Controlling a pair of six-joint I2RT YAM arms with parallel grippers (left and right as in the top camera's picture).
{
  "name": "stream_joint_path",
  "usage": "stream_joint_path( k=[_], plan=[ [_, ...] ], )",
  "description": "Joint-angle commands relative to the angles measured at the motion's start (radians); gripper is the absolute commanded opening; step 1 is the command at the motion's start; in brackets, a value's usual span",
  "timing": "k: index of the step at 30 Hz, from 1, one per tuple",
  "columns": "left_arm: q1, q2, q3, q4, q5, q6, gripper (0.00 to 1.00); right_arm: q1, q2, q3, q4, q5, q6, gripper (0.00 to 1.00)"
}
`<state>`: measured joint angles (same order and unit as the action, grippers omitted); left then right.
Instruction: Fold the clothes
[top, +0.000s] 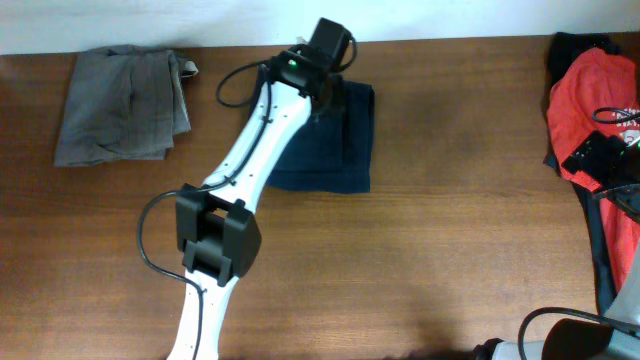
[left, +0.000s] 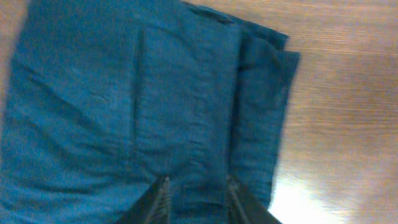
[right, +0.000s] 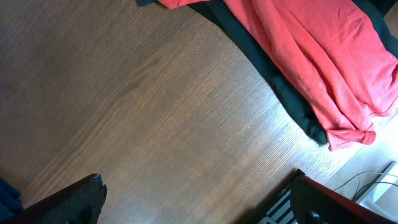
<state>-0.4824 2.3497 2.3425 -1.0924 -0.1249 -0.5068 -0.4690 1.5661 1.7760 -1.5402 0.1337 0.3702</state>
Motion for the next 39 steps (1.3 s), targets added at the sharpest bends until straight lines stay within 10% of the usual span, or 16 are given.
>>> stream_joint_path(
  k=[1,8,25,29,39],
  plan=[
    [0.098,0.004,0.018,-0.013,-0.036,0.091,0.59,-0.003,-0.002,-0.005,0.000,0.006,0.005,0.99],
    [0.250,0.005,0.018,-0.098,-0.038,0.098,0.99,-0.003,-0.002,-0.005,0.000,0.006,0.005,0.99],
    [0.435,0.005,0.016,-0.159,-0.037,0.098,0.99,-0.003,0.002,-0.005,0.136,-0.096,0.005,0.99],
    [0.435,0.006,0.016,-0.157,-0.037,0.097,0.99,0.007,0.012,-0.005,0.255,-0.421,0.002,0.99],
    [0.435,0.006,0.016,-0.159,-0.037,0.097,0.99,0.436,0.252,-0.005,0.645,-0.669,-0.126,1.00]
  ],
)
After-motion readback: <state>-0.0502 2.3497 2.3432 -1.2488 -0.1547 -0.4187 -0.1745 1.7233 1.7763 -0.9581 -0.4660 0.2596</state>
